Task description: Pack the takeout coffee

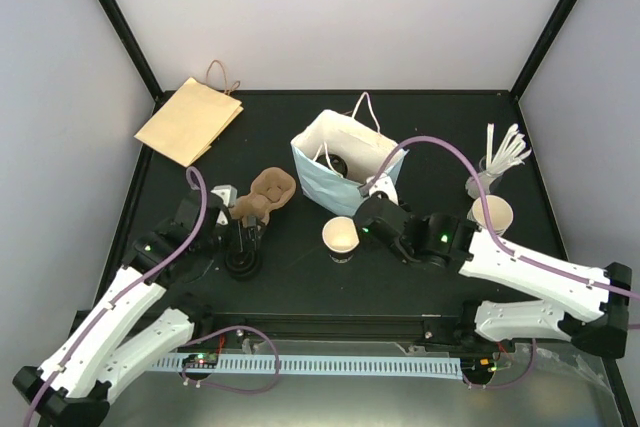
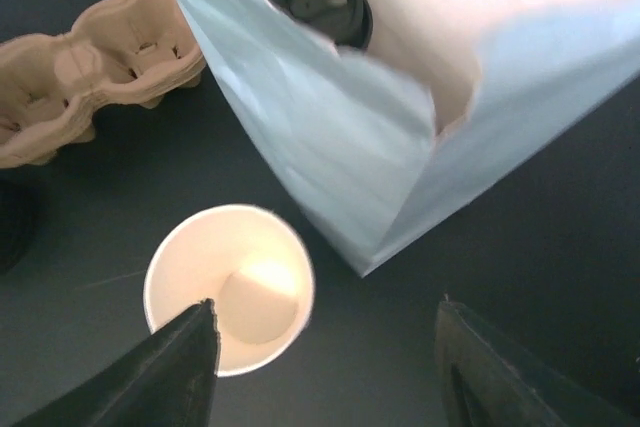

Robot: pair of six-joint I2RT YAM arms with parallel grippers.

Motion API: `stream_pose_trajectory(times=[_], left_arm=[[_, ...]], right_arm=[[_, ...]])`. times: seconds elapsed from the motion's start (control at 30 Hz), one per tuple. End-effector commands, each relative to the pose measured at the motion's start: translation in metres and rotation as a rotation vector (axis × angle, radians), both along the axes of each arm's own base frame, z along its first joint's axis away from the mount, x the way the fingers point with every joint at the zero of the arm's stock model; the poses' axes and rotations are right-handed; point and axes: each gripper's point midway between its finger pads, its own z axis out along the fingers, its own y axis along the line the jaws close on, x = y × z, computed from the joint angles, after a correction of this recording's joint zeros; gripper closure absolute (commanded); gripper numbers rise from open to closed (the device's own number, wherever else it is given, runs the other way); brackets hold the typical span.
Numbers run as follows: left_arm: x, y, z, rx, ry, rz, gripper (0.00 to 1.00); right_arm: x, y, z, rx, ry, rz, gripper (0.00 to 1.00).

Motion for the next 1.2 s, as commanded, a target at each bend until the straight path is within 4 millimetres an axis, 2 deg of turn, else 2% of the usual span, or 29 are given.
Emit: stream_pose_trajectory(times=[0.0, 0.17, 0.3, 0.47, 0.67, 0.77, 0.93, 1.17], left_arm=[[-0.024, 0.01, -0.035, -0.025, 0.173, 0.104, 0.01], [-0.029, 0.018, -0.062, -0.028, 0.247, 0.204, 0.01], [-0.03, 0.02, -0.078, -0.002, 0.299, 0.235, 0.01], [-0.032, 0.022, -0.088, 0.027, 0.34, 0.256, 0.01], [-0.03, 0.032, -0.095, 0.078, 0.364, 0.327, 0.01], [-0.032, 0.036, -0.104, 0.104, 0.406, 0.369, 0.01], [-0.03, 0.031, -0.117, 0.116, 0.449, 0.353, 0.01], [-0.025, 0.033, -0.117, 0.127, 0.421, 0.356, 0.11]], right_arm=[[-0.013, 0.004, -0.003, 0.118, 0.027, 0.056, 0.3], [-0.023, 0.005, 0.001, 0.238, 0.012, 0.112, 0.22], [-0.026, 0.004, -0.01, 0.234, 0.029, 0.116, 0.2], [-0.021, -0.007, -0.029, 0.186, 0.049, 0.033, 0.0], [-0.024, -0.001, -0.026, 0.239, 0.047, 0.067, 0.0], [-0.024, 0.0, -0.022, 0.243, 0.037, 0.078, 0.0], [-0.023, -0.002, -0.019, 0.233, 0.019, 0.085, 0.0], [-0.024, -0.002, -0.019, 0.232, 0.023, 0.086, 0.0]])
